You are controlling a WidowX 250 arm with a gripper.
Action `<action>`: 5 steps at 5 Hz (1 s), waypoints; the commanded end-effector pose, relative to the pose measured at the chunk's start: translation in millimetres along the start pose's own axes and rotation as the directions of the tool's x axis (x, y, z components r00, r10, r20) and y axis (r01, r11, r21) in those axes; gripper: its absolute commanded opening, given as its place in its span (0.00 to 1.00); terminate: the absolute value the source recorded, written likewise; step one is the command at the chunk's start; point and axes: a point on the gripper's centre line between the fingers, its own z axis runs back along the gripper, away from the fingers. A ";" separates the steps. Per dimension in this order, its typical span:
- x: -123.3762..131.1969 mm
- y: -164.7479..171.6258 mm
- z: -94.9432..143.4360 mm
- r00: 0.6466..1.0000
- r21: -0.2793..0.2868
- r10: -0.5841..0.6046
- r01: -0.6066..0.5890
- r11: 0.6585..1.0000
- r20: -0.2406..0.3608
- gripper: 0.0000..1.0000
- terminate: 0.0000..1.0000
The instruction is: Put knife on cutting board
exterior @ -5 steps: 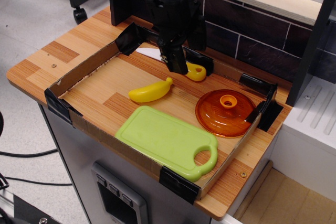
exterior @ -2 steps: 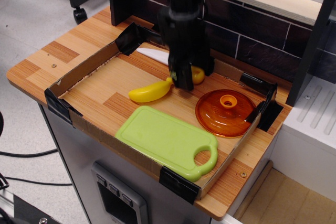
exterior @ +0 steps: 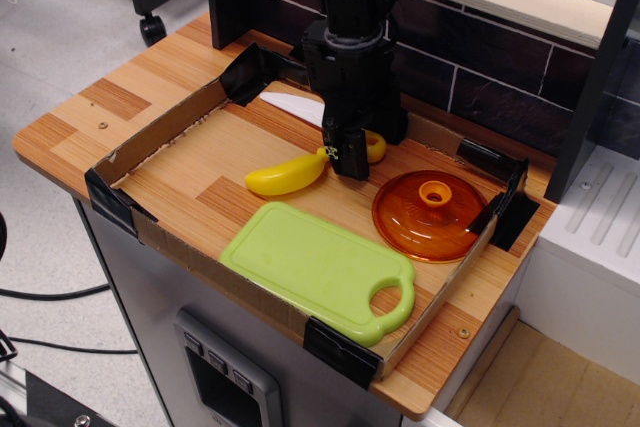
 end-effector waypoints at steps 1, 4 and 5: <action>-5.3 -7.6 5.0 0.998 -0.012 -0.055 0.054 0.998 -0.018 0.00 0.00; -8.7 -14.0 47.9 0.961 -0.127 -0.228 0.248 0.960 0.155 0.00 0.00; -10.5 -9.5 79.7 0.969 -0.168 -0.217 0.235 0.958 0.116 0.00 0.00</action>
